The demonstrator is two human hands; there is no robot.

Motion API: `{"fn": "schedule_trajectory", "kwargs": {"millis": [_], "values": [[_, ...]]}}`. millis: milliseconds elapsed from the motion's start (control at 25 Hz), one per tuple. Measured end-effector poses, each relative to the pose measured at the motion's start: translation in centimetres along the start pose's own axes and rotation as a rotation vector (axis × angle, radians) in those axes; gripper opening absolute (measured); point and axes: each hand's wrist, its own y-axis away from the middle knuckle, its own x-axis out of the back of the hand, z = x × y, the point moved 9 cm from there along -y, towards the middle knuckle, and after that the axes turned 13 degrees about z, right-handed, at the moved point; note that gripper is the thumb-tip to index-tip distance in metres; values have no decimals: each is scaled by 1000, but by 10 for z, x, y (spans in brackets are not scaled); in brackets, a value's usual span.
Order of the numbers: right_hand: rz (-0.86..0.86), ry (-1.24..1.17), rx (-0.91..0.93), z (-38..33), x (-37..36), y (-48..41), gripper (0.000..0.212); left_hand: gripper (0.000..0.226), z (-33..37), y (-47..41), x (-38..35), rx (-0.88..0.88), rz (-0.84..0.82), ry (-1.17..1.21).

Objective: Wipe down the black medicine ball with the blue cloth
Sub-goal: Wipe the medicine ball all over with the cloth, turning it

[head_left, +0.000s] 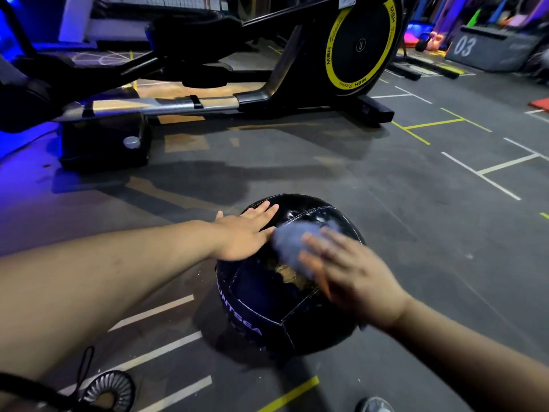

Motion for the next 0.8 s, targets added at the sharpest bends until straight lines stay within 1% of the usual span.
{"fn": "schedule_trajectory", "kwargs": {"millis": [40,80,120,160,200,240,280,320,360,440,480,520,600,640,680,720,760,800], "values": [[38,-13,-281,43,5,-2,36,57,0,0,1,-11,-2,15],[18,-37,-565,81,3,5,37,60,1,-1,1,-27,-10,40],[-45,-89,-786,107,-6,18,39,69,3,0,1,-45,-27,59],[-100,-136,-895,115,-15,28,40,85,4,1,-1,-68,-47,52],[-115,-147,-923,114,-19,30,41,104,4,3,-2,-97,-62,16],[-77,-145,-909,109,-17,27,40,119,3,3,-4,-123,-66,-29],[-20,-119,-863,97,-11,21,38,127,0,4,-4,-139,-55,-62],[34,-72,-786,81,-3,13,36,130,-2,4,-4,-144,-33,-73],[66,-24,-667,60,2,6,36,130,-6,4,-3,-139,-9,-69],[113,31,-324,4,8,1,38,129,-8,5,-2,-131,15,-62],[94,40,-131,-29,6,5,39,127,-8,4,-2,-132,19,-66],[39,59,36,-60,0,14,40,122,-7,4,-3,-135,18,-66],[-82,102,256,-91,-12,29,43,114,-8,6,-2,-126,3,-50],[-107,103,298,-86,-13,27,44,113,-10,6,-1,-114,1,-47],[-100,83,282,-71,-13,23,43,115,-14,7,1,-102,-3,-53],[-63,54,195,-48,-12,15,41,119,-16,8,1,-93,-11,-62],[-4,33,21,-14,-10,8,38,123,-19,9,0,-88,-23,-61],[33,16,-221,27,-5,5,37,126,-20,10,-2,-88,-31,-48]]}}
